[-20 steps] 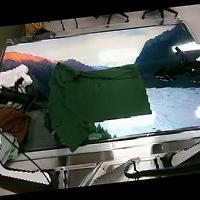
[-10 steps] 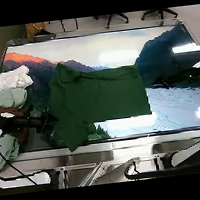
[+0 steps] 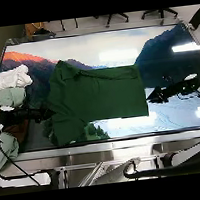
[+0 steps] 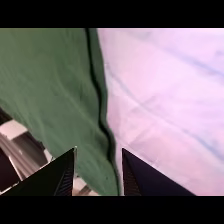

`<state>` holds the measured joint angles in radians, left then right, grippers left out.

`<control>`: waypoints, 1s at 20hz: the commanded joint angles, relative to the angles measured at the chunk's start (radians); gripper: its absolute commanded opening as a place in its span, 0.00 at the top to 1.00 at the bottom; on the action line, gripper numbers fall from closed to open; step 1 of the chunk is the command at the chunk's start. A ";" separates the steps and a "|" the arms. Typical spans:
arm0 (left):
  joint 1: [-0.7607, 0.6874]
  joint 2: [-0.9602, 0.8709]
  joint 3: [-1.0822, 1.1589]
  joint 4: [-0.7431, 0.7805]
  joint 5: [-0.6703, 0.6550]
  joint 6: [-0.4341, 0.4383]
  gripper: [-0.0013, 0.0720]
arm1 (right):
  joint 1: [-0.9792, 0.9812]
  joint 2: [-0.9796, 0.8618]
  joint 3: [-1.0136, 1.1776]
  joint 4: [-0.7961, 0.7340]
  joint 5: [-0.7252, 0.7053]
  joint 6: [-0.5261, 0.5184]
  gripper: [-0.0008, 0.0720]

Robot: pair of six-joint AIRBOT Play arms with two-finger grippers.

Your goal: Fold the shirts.

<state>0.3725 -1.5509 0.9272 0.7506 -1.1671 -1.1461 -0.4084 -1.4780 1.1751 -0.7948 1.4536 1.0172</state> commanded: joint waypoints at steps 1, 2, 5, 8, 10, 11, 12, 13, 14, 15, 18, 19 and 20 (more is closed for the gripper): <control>-0.002 0.001 0.014 -0.012 -0.027 0.004 0.96 | 0.068 0.023 -0.071 -0.033 0.006 0.004 0.49; -0.002 0.001 0.014 -0.012 -0.036 0.005 0.96 | 0.093 0.039 -0.080 -0.032 0.005 0.005 0.50; -0.002 0.023 0.014 -0.029 -0.068 0.029 0.96 | 0.153 0.115 -0.082 -0.021 -0.006 0.014 0.73; 0.002 0.134 0.022 -0.141 -0.084 0.083 0.96 | 0.164 0.244 -0.072 0.097 -0.042 0.001 0.96; 0.006 0.232 0.093 -0.201 -0.145 0.090 0.96 | 0.135 0.331 -0.004 0.239 -0.045 -0.018 0.96; 0.008 0.283 0.150 -0.226 -0.187 0.089 0.96 | 0.113 0.373 0.051 0.323 -0.039 -0.040 0.96; 0.010 0.339 0.214 -0.254 -0.222 0.086 0.96 | 0.084 0.417 0.125 0.415 -0.040 -0.053 0.96; 0.018 0.404 0.290 -0.291 -0.249 0.069 0.96 | 0.051 0.457 0.212 0.496 -0.039 -0.053 0.96; 0.032 0.467 0.364 -0.336 -0.257 0.059 0.96 | 0.020 0.491 0.302 0.557 -0.039 -0.053 0.96; 0.052 0.533 0.450 -0.384 -0.253 0.050 0.96 | -0.013 0.518 0.394 0.595 -0.042 -0.053 0.96; 0.150 0.689 0.716 -0.462 -0.211 0.033 0.96 | -0.110 0.598 0.664 0.608 -0.092 -0.051 0.96; 0.190 0.722 0.797 -0.454 -0.197 0.022 0.96 | -0.137 0.621 0.723 0.608 -0.115 -0.052 0.96; 0.236 0.752 0.869 -0.454 -0.177 0.016 0.96 | -0.159 0.642 0.771 0.608 -0.143 -0.051 0.96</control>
<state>0.5152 -0.9134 1.5826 0.3450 -1.3834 -1.1069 -0.4915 -0.9081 1.7554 -0.2420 1.3811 0.9695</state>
